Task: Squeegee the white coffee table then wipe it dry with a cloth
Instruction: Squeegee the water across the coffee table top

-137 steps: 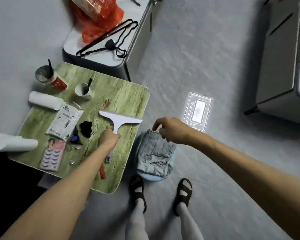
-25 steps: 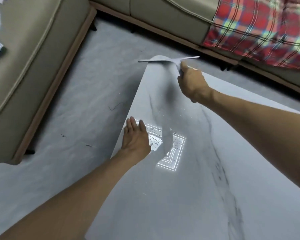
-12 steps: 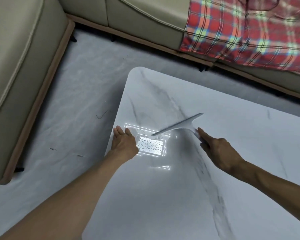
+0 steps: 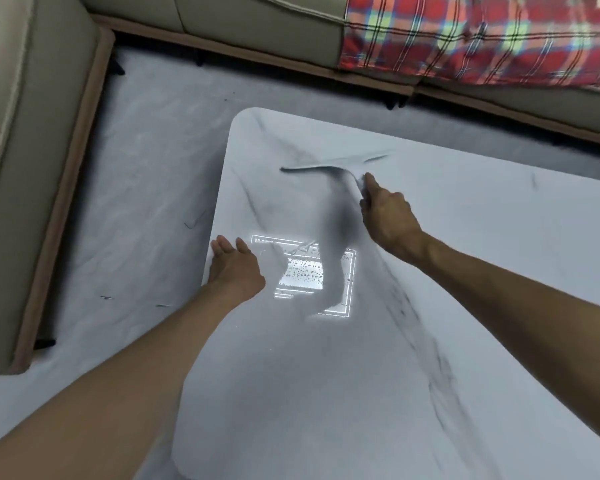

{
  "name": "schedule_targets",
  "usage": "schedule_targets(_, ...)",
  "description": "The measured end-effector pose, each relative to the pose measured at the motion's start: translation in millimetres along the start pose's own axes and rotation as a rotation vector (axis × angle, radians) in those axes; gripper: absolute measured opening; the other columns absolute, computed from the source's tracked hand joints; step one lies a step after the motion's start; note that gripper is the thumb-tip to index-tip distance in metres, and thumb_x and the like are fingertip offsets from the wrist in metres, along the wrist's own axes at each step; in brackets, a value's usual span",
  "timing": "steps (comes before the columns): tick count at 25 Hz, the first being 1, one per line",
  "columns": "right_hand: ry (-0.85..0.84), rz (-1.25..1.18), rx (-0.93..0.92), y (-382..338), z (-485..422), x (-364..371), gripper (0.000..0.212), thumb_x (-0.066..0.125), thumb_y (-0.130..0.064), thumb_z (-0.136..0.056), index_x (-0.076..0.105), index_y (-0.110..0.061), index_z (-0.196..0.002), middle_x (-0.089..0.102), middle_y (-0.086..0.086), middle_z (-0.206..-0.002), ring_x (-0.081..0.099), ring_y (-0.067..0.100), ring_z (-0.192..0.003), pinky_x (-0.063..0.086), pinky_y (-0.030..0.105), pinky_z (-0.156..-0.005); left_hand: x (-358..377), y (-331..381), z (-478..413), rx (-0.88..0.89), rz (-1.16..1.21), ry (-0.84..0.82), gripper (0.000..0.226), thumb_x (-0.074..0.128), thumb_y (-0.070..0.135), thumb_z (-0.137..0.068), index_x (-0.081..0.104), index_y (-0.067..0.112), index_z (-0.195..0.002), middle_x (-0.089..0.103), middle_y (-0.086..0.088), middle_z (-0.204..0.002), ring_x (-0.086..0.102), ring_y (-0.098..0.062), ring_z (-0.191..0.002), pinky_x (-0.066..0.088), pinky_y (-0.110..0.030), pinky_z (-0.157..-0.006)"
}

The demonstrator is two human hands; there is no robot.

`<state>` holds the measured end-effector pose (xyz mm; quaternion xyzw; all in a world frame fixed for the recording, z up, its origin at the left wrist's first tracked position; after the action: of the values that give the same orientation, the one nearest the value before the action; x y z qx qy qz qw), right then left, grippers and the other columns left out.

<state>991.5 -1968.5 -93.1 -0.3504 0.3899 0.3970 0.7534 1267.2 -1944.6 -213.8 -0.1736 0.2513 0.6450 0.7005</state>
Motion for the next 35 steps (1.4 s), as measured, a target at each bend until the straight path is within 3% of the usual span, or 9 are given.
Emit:
schedule_targets(3, -0.087, -0.015, 0.000, 27.2, 68.6, 13.9, 0.042, 0.036, -0.023, -0.098, 0.031, -0.022, -0.139, 0.058, 0.015, -0.075, 0.050, 0.038, -0.066, 0.039, 0.036, -0.060, -2.4, -0.7, 3.7, 0.004, 0.012, -0.004, 0.089, 0.049, 0.034, -0.092, -0.007, 0.000, -0.151, -0.013, -0.034, -0.154, -0.009, -0.047, -0.145, 0.020, -0.047, -0.116)
schedule_targets(8, -0.139, 0.029, -0.059, 11.1, 84.8, -11.5, 0.033, 0.041, -0.020, -0.098, 0.041, -0.012, -0.130, 0.065, 0.022, -0.087, 0.058, 0.044, -0.081, 0.041, 0.036, -0.062, -11.6, -8.6, 25.8, 0.062, 0.111, 0.053, 0.080, 0.048, 0.016, -0.088, 0.002, 0.005, -0.152, -0.010, -0.026, -0.158, -0.008, -0.037, -0.148, 0.011, -0.040, -0.119)
schedule_targets(12, -0.049, -0.017, -0.124, -80.8, -0.9, -25.1, 0.033, 0.043, -0.021, -0.098, 0.041, -0.005, -0.126, 0.062, 0.028, -0.107, 0.056, 0.044, -0.091, 0.037, 0.035, -0.061, -37.4, -26.1, 47.6, 0.113, 0.365, 0.270, 0.061, 0.048, 0.002, -0.085, 0.034, 0.009, -0.144, 0.030, -0.011, -0.152, 0.032, -0.027, -0.139, 0.031, -0.035, -0.112)
schedule_targets(16, -0.048, -0.053, -0.121, -153.9, -41.7, 12.5, 0.034, 0.044, -0.021, -0.095, 0.042, -0.008, -0.127, 0.058, 0.024, -0.115, 0.054, 0.038, -0.083, 0.038, 0.036, -0.044, -58.9, -75.4, 64.2, 0.024, 0.545, 0.504, 0.017, 0.065, 0.020, -0.084, 0.065, 0.017, -0.101, 0.069, -0.002, -0.107, 0.063, -0.025, -0.098, 0.052, -0.037, -0.084)
schedule_targets(19, -0.063, 0.021, -0.276, -152.7, -4.8, 48.6, 0.046, 0.042, -0.019, -0.095, 0.035, -0.015, -0.140, 0.062, 0.023, -0.108, 0.057, 0.043, -0.095, 0.036, 0.035, -0.065, -53.8, -102.3, 70.3, -0.074, 0.538, 0.530, 0.017, 0.065, 0.032, -0.086, 0.062, 0.017, -0.077, 0.068, 0.001, -0.079, 0.062, -0.023, -0.074, 0.046, -0.030, -0.064)
schedule_targets(26, -0.276, 0.228, -0.412, -23.0, 114.9, 59.5, 0.055, 0.038, -0.026, -0.100, 0.019, -0.038, -0.150, 0.064, 0.008, -0.089, 0.059, 0.036, -0.077, 0.046, 0.039, -0.063, -27.8, -99.6, 81.7, -0.139, 0.447, 0.457, 0.039, 0.041, 0.034, -0.098, 0.050, 0.013, -0.067, 0.066, -0.012, -0.080, 0.058, -0.031, -0.072, 0.041, -0.033, -0.062)
schedule_targets(30, -0.265, 0.241, -0.403, -4.2, 122.1, 28.2, 0.051, 0.036, -0.039, -0.100, 0.023, -0.038, -0.149, 0.063, 0.001, -0.086, 0.060, 0.032, -0.082, 0.048, 0.038, -0.067, -13.3, -110.5, 91.9, -0.244, 0.678, 0.406, 0.051, 0.039, 0.041, -0.096, 0.046, 0.013, -0.055, 0.062, -0.009, -0.067, 0.058, -0.030, -0.066, 0.047, -0.033, -0.063)
schedule_targets(32, -0.243, 0.165, -0.493, -45.3, 119.0, 32.8, 0.051, 0.035, -0.046, -0.099, 0.025, -0.036, -0.148, 0.064, 0.000, -0.092, 0.061, 0.031, -0.089, 0.048, 0.038, -0.072, -10.0, -123.5, 96.7, -0.276, 0.764, 0.447, 0.040, 0.042, 0.031, -0.093, 0.044, 0.011, -0.058, 0.056, -0.006, -0.064, 0.053, -0.025, -0.064, 0.040, -0.030, -0.059)
schedule_targets(35, -0.307, 0.164, -0.693, -128.3, 125.5, 82.7, 0.046, 0.029, -0.048, -0.100, 0.031, -0.036, -0.145, 0.067, 0.001, -0.107, 0.061, 0.031, -0.095, 0.044, 0.037, -0.071, -5.2, -140.9, 105.1, -0.306, 0.813, 0.500, 0.016, 0.044, 0.016, -0.089, 0.059, 0.012, -0.093, 0.064, -0.006, -0.097, 0.059, -0.024, -0.088, 0.044, -0.029, -0.074)
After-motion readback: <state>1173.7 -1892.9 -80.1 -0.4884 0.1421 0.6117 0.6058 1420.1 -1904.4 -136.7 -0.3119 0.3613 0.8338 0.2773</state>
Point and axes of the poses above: each hand's wrist, its own z-axis away from the middle knuckle, its own x-axis out of the palm, y = z × x, the point moved 10 cm from there along -z, towards the middle knuckle
